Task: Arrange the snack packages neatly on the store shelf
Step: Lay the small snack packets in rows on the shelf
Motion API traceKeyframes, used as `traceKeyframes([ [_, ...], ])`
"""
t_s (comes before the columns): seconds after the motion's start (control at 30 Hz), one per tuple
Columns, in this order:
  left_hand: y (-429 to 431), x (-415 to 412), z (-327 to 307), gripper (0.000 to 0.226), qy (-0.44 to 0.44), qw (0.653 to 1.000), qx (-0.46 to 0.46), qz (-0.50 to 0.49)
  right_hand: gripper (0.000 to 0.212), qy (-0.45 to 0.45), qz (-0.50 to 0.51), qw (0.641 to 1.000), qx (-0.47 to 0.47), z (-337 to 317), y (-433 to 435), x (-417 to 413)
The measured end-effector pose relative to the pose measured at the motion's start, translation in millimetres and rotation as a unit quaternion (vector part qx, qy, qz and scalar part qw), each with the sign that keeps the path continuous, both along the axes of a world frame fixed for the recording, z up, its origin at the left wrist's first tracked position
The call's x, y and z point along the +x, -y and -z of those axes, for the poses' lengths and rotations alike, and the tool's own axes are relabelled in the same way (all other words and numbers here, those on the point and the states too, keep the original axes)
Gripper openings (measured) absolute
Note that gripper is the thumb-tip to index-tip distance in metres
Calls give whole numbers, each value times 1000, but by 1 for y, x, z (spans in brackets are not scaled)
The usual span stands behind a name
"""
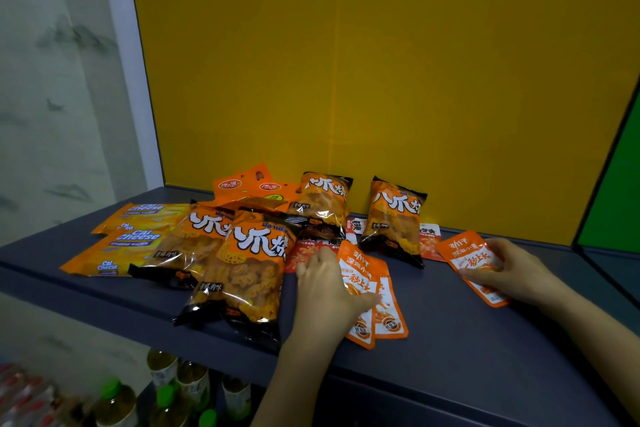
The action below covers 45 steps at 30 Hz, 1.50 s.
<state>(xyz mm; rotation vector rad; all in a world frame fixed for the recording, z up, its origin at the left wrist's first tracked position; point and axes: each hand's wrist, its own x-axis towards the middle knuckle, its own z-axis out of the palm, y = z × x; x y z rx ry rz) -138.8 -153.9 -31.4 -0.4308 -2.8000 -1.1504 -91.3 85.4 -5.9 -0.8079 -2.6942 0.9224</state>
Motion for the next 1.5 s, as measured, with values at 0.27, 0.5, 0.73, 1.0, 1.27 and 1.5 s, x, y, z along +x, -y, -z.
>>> traceKeyframes([
  [0.27, -2, -4, -10, 107, 68, 997, 12, 18, 64, -16, 13, 1000, -18, -8, 12, 8],
  [0.5, 0, 0, -2, 98, 59, 996, 61, 20, 31, -25, -37, 986, -160, 2, 60, 22],
  [0.73, 5, 13, -3, 82, 51, 986, 153, 49, 29, -86, -35, 963, -253, 8, 89, 30],
  [1.0, 3, 26, -4, 48, 221, 894, 372, 114, 35, -141, -16, 931, -335, 10, 103, 43],
  [1.27, -18, 43, -5, 14, 260, 830, 478, 120, 30, -227, 0, 906, -359, -2, 82, 85],
  [1.5, -90, 97, -9, 11, 337, 757, 540, 149, 28, -268, 67, 901, -333, -4, 8, 176],
])
